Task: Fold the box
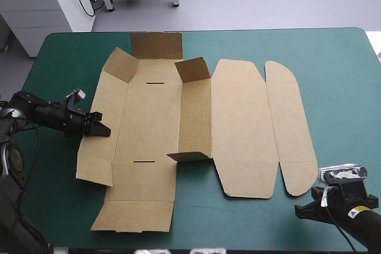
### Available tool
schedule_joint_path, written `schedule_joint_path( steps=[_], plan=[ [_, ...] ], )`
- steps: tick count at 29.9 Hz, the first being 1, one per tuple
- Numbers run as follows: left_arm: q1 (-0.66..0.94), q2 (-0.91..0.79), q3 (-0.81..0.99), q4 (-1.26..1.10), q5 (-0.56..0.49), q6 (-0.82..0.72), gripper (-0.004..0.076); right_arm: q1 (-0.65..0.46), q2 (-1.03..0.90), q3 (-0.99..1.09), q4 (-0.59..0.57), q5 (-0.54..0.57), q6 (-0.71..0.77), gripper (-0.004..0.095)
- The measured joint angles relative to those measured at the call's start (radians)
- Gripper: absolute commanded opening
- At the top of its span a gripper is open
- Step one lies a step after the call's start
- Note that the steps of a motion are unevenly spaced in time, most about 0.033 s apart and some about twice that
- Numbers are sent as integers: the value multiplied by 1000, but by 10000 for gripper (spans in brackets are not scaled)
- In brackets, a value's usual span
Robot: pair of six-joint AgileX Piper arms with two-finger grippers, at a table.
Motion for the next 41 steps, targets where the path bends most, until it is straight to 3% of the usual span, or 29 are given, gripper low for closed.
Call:
schedule_joint_path(
  steps=[13, 22, 27, 41],
  plan=[
    [-36, 0, -167, 67, 4, 22, -8, 0, 0, 0, 0, 0, 0, 21],
    [-235, 1, -400, 278, -10, 34, -8, 0, 0, 0, 0, 0, 0, 21],
    [-386, 1, -479, 429, -112, 38, -8, 0, 0, 0, -4, 0, 0, 21],
    [-788, 2, -489, 895, -429, 40, -8, 0, 0, 0, -5, -4, 0, 6]
  ],
)
